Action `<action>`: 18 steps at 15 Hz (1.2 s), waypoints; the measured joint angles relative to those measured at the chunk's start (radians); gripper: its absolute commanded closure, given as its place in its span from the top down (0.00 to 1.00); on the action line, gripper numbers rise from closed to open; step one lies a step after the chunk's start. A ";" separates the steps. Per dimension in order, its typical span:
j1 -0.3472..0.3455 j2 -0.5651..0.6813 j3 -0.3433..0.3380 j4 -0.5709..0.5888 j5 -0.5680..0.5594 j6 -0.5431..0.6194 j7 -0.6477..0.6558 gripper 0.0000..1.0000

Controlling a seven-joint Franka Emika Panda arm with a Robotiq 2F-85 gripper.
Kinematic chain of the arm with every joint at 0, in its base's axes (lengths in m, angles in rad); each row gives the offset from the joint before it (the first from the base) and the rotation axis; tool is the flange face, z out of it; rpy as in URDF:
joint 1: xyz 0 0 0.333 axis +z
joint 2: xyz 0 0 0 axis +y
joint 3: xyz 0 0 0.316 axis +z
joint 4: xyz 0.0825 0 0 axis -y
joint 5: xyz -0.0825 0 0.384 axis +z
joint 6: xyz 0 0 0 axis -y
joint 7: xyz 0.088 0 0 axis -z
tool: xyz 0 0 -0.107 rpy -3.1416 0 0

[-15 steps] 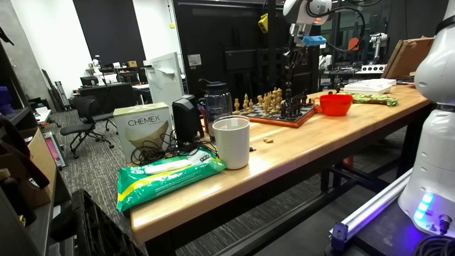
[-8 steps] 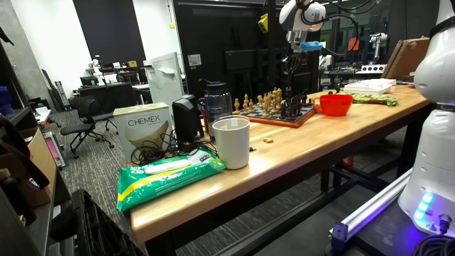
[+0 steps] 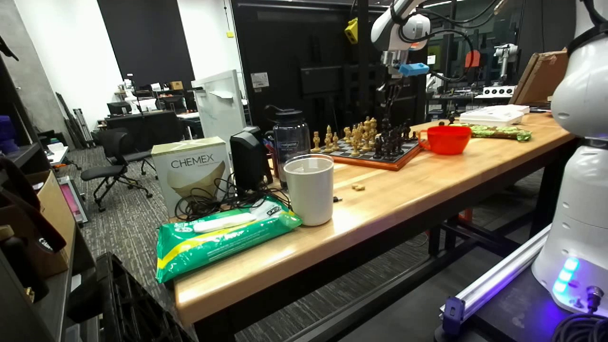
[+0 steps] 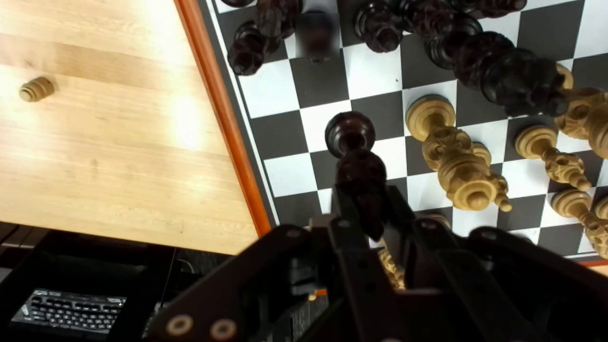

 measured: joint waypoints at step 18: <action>-0.031 0.133 0.035 0.087 -0.015 -0.008 -0.002 0.05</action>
